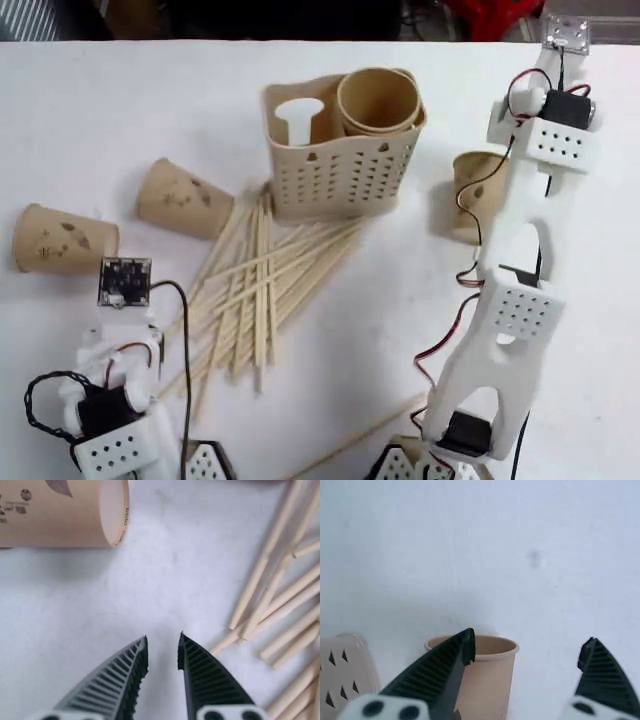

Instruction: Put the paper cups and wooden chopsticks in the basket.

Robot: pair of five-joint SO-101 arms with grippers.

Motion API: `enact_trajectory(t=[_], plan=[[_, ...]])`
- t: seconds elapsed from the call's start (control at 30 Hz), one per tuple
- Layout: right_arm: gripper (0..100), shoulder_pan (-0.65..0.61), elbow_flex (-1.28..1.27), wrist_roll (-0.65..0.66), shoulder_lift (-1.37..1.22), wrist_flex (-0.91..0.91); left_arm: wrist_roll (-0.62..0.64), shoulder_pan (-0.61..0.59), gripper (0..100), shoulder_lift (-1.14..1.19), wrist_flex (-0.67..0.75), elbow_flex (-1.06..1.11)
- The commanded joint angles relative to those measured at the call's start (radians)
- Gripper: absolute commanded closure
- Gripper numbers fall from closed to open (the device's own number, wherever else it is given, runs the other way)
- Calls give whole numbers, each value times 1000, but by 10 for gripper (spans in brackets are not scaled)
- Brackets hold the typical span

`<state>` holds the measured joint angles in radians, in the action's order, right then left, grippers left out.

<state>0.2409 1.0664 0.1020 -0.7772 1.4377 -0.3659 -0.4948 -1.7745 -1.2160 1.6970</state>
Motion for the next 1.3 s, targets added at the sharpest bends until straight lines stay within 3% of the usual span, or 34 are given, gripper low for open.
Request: enact_trajectory(t=[0.0,0.27,0.6,0.77,1.0,1.27], plan=[[666,-10,95,-172,12,-50,-12,-4,884,4,-8,0],[666,-24,89,-353,-39,-42,-12,-4,884,4,-8,0],[665,4,92,-364,-133,102,-12,-4,884,4,-8,0],[675,7,94,-239,-131,236,-12,-4,884,4,-8,0],[843,48,114,-130,-25,288,-12,-4,884,4,-8,0],[777,64,-433,101,340,285,-12,-2,884,4,-8,0]])
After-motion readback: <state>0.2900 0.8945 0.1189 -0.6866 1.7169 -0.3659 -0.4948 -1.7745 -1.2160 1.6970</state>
